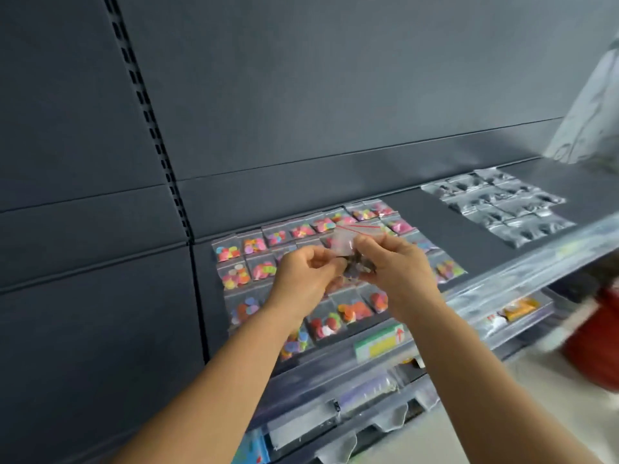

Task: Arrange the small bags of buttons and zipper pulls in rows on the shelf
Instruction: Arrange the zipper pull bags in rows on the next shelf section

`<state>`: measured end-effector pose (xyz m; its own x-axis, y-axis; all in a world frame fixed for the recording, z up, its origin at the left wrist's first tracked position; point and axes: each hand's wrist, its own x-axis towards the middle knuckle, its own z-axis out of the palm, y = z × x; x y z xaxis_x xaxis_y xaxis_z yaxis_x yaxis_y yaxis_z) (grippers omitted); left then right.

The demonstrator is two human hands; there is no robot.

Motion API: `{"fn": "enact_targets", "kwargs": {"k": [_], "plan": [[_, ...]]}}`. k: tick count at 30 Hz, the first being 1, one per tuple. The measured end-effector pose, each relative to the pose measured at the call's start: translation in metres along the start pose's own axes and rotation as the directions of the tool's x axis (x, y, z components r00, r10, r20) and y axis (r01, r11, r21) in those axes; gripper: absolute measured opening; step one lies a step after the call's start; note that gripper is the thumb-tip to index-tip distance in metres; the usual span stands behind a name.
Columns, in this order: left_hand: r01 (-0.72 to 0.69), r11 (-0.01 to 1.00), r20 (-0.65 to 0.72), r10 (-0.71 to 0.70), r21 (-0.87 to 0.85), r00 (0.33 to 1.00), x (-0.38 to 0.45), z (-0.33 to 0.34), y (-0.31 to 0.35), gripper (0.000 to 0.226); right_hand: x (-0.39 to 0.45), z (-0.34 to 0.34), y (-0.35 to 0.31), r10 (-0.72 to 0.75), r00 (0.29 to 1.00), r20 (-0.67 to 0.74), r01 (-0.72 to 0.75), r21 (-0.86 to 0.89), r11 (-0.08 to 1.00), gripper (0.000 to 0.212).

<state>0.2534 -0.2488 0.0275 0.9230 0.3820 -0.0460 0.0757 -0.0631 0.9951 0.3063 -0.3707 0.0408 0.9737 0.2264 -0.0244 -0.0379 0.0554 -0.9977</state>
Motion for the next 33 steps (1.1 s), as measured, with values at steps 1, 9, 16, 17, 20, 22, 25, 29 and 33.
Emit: {"fn": "enact_targets", "kwargs": {"k": [1,9,16,17,20,22,25,29,33], "plan": [[0.007,1.000,0.034,-0.007,-0.004,0.999,0.000,0.017,0.002,0.004,0.001,-0.019,-0.003,-0.007,1.000,-0.029,0.007,0.013,1.000,0.026],[0.040,0.994,0.222,-0.015,-0.106,0.975,0.002,0.155,0.021,0.008,0.011,-0.164,-0.023,0.004,0.975,-0.224,0.011,0.068,0.998,0.025],[-0.045,0.998,0.274,0.055,-0.043,0.960,0.004,0.253,0.033,0.005,0.012,-0.264,-0.031,-0.020,0.960,-0.280,0.035,0.046,0.998,0.019],[-0.060,0.997,0.297,0.073,-0.052,0.952,0.005,0.265,0.036,0.008,0.013,-0.273,-0.031,-0.023,0.958,-0.285,0.034,0.032,0.999,0.019],[-0.094,0.995,0.372,0.102,-0.040,0.923,0.010,0.298,0.041,0.010,0.015,-0.299,-0.029,-0.036,0.950,-0.311,0.034,-0.015,0.999,0.015],[-0.100,0.994,0.393,0.105,-0.035,0.914,0.016,0.318,0.041,0.006,0.017,-0.315,-0.029,-0.038,0.949,-0.312,0.031,-0.028,0.999,0.014],[-0.080,0.995,0.408,0.097,-0.058,0.908,0.030,0.346,0.039,0.006,0.022,-0.337,-0.028,-0.016,0.942,-0.336,0.026,0.024,0.999,0.012],[-0.072,0.995,0.426,0.097,-0.075,0.899,0.058,0.384,0.037,0.008,0.042,-0.372,-0.026,0.016,0.937,-0.348,0.011,0.076,0.997,0.007],[-0.101,0.990,0.412,0.131,-0.095,0.902,0.098,0.421,0.036,0.009,0.081,-0.407,-0.023,0.025,0.933,-0.358,-0.031,-0.011,0.999,0.009]]}}
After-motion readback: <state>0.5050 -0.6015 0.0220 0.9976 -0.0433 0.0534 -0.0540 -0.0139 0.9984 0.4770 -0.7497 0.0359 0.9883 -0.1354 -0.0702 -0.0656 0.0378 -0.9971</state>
